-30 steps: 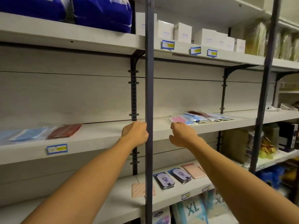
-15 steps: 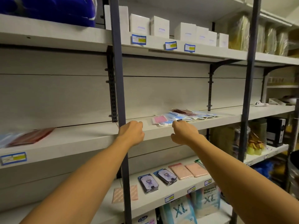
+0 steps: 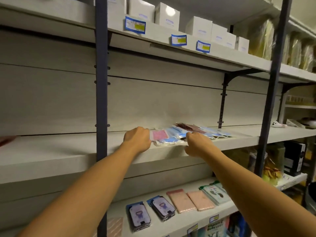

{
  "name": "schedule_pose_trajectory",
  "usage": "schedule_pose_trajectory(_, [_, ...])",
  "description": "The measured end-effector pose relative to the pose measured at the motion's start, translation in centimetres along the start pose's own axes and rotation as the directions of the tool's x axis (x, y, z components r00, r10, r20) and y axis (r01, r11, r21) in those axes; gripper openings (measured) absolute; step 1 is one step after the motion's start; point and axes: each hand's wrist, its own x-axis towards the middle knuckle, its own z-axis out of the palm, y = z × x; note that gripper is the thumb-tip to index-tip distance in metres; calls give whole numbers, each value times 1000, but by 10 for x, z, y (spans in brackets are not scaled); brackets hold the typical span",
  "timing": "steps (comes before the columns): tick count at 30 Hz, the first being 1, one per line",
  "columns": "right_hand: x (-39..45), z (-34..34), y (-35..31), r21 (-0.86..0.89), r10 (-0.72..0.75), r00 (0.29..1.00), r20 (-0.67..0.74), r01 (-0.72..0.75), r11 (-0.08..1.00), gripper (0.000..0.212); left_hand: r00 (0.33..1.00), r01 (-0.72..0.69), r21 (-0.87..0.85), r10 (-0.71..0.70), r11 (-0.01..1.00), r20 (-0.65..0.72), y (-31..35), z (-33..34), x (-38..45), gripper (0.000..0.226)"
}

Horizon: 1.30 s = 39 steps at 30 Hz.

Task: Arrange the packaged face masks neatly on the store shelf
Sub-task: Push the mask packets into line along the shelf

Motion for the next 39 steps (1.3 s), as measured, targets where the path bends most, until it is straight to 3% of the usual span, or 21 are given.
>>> schedule_pose_trajectory(5, [50,14,21,-1,-14,999,-47,14,1000,22,1000,-4,-25,5,1000,19,10,24,48,28])
schedule_pose_trajectory(13, [101,28,62,80,52,997,-61,-47,996,32,995,53,-61,-48,997,86,25,43,103,25])
schedule_pose_trajectory(21, [138,48,121,80,131,990,-58,-126,989,23,942,238,-176,-183,955,280,33,56,128,27])
schedule_pose_trajectory(24, [151,55,139,91,132,989,-63,-127,988,20,893,314,-131,-245,940,378,43,55,131,41])
schedule_pose_trajectory(27, [162,62,151,89,97,993,-60,-91,992,27,847,413,-115,-334,904,413,49,54,133,54])
schedule_pose_trajectory(33, [176,70,155,166,-80,997,20,76,983,40,784,556,-159,-452,816,426,58,47,129,40])
schedule_pose_trajectory(36, [178,71,154,261,-123,992,-4,120,958,40,775,595,-207,-485,777,405,59,46,127,34])
schedule_pose_trajectory(39, [179,71,151,362,-132,991,-35,136,922,40,779,620,-277,-537,734,323,63,42,122,41])
